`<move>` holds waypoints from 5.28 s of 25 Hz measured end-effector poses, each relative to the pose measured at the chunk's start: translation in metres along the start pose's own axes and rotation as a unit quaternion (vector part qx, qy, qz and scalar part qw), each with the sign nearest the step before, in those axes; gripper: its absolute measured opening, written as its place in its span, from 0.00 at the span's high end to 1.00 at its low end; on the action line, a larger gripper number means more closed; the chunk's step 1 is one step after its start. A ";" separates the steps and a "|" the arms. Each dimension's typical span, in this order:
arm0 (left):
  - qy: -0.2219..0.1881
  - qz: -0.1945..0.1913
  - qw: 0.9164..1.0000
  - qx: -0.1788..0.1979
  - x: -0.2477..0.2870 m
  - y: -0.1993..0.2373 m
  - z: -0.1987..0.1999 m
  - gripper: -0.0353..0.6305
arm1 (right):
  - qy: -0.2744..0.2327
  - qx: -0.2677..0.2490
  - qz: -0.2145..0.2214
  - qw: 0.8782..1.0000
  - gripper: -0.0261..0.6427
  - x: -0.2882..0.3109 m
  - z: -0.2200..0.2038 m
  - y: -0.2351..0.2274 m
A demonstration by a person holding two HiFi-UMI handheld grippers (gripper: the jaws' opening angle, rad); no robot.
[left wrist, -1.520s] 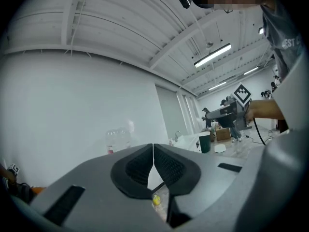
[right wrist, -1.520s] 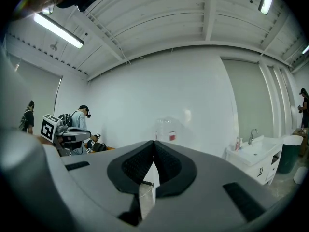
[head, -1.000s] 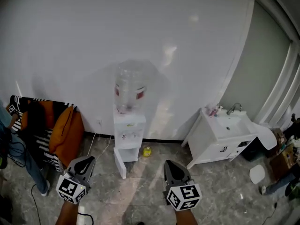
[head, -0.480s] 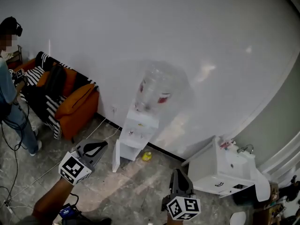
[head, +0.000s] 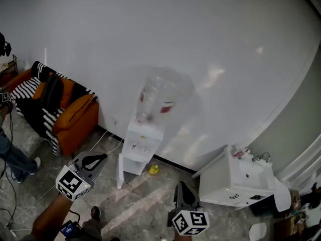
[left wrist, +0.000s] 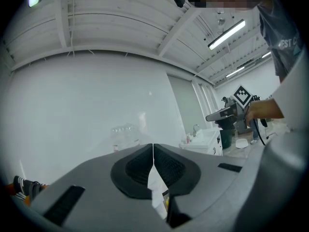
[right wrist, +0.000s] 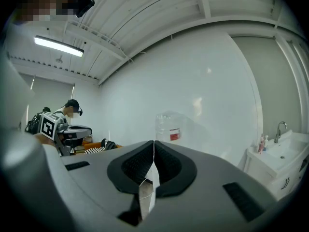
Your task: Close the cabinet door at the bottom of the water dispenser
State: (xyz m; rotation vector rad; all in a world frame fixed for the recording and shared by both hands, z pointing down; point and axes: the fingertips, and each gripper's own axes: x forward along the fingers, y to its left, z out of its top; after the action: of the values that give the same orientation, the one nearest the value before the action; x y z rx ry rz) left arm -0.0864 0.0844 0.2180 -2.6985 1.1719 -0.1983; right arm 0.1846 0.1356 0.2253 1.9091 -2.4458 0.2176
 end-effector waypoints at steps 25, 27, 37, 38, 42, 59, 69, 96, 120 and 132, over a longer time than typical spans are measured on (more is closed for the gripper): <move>-0.048 -0.104 0.993 -0.027 0.179 0.123 -0.016 0.91 | 0.003 -0.012 -0.115 0.993 0.92 0.147 0.029 -0.049; -0.045 -0.111 0.992 -0.030 0.187 0.131 -0.022 0.92 | 0.004 -0.011 -0.123 0.992 0.92 0.157 0.029 -0.051; -0.040 -0.116 0.991 -0.044 0.211 0.157 -0.044 0.92 | 0.008 -0.012 -0.125 0.992 0.92 0.205 0.023 -0.054; -0.039 -0.113 0.992 -0.044 0.213 0.160 -0.046 0.92 | 0.008 -0.011 -0.122 0.992 0.92 0.210 0.023 -0.056; -0.028 -0.096 0.994 -0.042 0.218 0.171 -0.054 0.92 | 0.013 -0.009 -0.106 0.994 0.92 0.231 0.017 -0.063; 0.051 0.032 0.996 -0.061 0.265 0.197 -0.119 0.92 | 0.052 -0.006 0.007 0.999 0.92 0.355 -0.027 -0.134; 0.121 0.053 0.987 -0.090 0.286 0.192 -0.217 0.91 | 0.096 0.001 0.027 0.995 0.92 0.400 -0.101 -0.156; 0.285 -0.022 0.944 -0.163 0.308 0.102 -0.539 0.91 | 0.185 0.053 -0.023 0.981 0.92 0.416 -0.343 -0.188; 0.417 -0.032 0.870 -0.262 0.285 0.024 -0.795 0.83 | 0.241 0.038 -0.049 0.969 0.92 0.408 -0.472 -0.205; 0.396 -0.057 0.859 -0.321 0.303 -0.009 -0.811 0.88 | 0.251 0.042 -0.061 0.965 0.92 0.408 -0.500 -0.218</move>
State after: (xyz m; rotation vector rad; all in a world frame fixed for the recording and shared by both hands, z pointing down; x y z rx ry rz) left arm -0.0357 -0.2310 1.0226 -3.3973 1.4569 -1.2437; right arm 0.2642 -0.2439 0.7849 1.7508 -2.0071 0.7138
